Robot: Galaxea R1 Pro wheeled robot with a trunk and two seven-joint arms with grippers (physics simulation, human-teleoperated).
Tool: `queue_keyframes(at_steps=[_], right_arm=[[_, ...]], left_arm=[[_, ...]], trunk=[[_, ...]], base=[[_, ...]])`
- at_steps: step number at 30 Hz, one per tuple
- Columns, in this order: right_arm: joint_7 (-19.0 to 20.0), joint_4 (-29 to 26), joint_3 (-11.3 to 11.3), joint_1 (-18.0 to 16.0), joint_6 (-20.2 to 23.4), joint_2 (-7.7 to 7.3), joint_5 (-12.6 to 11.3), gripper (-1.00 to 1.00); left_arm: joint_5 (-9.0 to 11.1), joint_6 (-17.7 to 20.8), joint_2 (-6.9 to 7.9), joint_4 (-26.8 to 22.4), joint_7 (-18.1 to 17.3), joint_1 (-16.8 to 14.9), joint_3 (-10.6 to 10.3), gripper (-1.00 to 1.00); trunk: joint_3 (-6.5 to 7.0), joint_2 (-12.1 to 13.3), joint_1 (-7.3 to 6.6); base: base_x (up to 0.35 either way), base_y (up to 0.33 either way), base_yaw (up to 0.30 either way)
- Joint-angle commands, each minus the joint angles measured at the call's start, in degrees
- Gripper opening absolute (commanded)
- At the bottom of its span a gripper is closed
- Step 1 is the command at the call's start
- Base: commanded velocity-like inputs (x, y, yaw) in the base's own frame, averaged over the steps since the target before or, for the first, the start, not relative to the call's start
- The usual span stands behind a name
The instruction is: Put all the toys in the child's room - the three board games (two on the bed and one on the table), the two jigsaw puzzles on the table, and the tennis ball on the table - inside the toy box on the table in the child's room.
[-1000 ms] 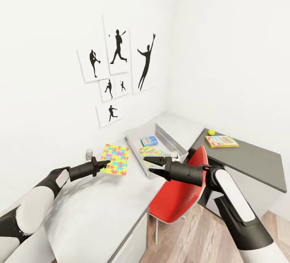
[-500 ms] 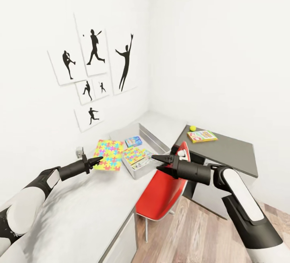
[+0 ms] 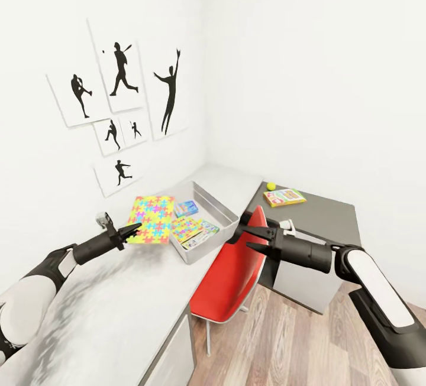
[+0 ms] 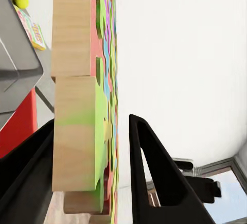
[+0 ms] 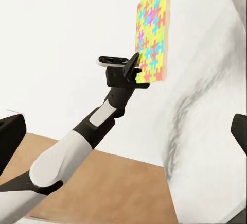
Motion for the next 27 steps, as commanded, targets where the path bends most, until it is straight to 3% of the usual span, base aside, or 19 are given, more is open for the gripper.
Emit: queue_keyframes(at_steps=[1, 4, 5, 7, 18, 27], right_arm=[[0.1, 0.0, -0.3, 0.1, -0.4, -0.14, 0.7, 1.00], [0.2, 0.0, -0.9, 0.6, -2.4, -0.25, 5.4, 1.00], [0.3, 0.0, -1.1, 0.8, -3.0, -0.21, 8.1, 1.00], [1.0, -0.1, -1.2, 0.9, -3.3, -0.25, 9.3, 1.00], [4.3, 0.0, -2.1, 1.0, -3.5, -0.17, 10.4, 1.00], [4.4, -0.1, -2.5, 1.0, -3.5, -0.07, 10.4, 1.00]], left_arm=[[-0.2, 0.5, 0.03, 0.0, -0.3, -0.1, 0.2, -1.00], [-0.2, 0.2, -0.15, -0.3, -0.1, -0.1, 0.3, -1.00], [-0.2, -0.1, -0.53, -1.2, 0.1, -0.1, 0.4, -1.00], [-0.2, -0.4, -0.95, -2.1, -0.1, -0.1, 0.4, -1.00], [-0.1, -0.7, -1.23, -2.8, -0.5, -0.1, 0.3, -1.00], [-0.1, -1.0, -1.23, -2.8, -0.5, -0.1, 0.3, -1.00]], trunk=[[-0.13, -0.1, 0.04], [-0.13, -0.1, 0.04], [-0.13, -0.1, 0.04], [-0.13, -0.1, 0.04], [-0.13, -0.1, 0.04], [-0.13, -0.1, 0.04]], base=[[0.000, 0.000, -0.004], [0.000, 0.000, -0.001], [0.000, 0.000, 0.000], [0.000, 0.000, 0.000], [0.000, -0.008, 0.000], [0.000, -0.251, 0.000]])
